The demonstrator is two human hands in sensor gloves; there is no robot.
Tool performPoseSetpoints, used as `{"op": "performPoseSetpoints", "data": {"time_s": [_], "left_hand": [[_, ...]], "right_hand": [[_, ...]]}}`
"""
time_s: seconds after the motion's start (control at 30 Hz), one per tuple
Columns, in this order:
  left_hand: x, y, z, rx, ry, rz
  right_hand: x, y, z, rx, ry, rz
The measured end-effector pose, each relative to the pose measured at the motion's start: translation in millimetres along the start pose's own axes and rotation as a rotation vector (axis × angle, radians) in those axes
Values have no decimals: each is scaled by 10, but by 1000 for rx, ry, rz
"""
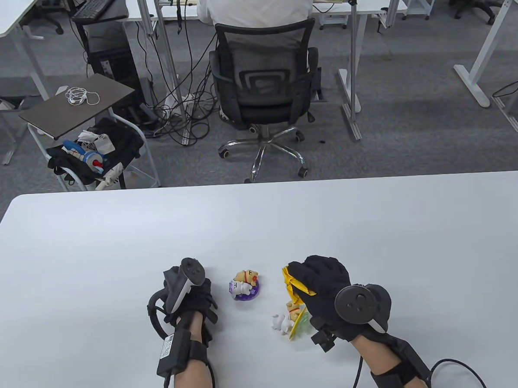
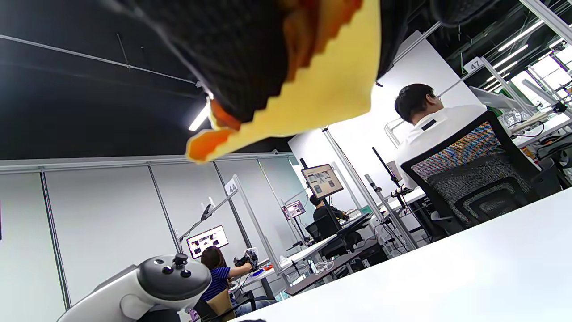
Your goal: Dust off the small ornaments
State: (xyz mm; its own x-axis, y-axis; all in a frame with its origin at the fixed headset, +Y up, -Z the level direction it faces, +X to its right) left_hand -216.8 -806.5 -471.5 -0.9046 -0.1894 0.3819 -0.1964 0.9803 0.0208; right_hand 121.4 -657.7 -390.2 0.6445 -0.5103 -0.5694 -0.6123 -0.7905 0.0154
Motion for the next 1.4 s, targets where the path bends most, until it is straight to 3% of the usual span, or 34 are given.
{"op": "performPoseSetpoints", "data": {"time_s": [0.23,0.43,0.7,1.03,1.1,1.23,1.4], "left_hand": [[-219,412,-259,-121,-45,-9],[-648,616,-655,-140,-202,-151],[-1073,449,-1158,-96,-398,-250],[-1110,293,-1336,-62,-461,-252],[-1105,287,-1342,-63,-466,-252],[-1092,331,-1357,-96,-485,-276],[-1124,281,-1392,-62,-497,-281]], "right_hand": [[-16,-10,1,-1,-7,9],[23,44,5,-25,9,-4],[85,151,18,-73,35,-38],[183,141,59,-117,145,-143],[265,47,70,-89,186,-188],[664,-36,136,-154,320,-235],[1352,-68,188,-230,532,-319]]}}
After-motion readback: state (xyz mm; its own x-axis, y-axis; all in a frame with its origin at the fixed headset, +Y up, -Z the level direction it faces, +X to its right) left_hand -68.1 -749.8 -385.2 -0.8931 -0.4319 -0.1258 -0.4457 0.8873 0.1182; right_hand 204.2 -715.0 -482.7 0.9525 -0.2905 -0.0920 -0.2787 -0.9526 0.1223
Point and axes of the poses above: the tracker on the back of each hand, its own x axis roughly to the little-finger side, its own z axis roughly from the wrist to the fingertips, y = z × x, the point moved 5 cm from there along z, roughly from the wrist to the fingertips, and after that the axes turned 13 degrees about -x, right-handed, at the moved point
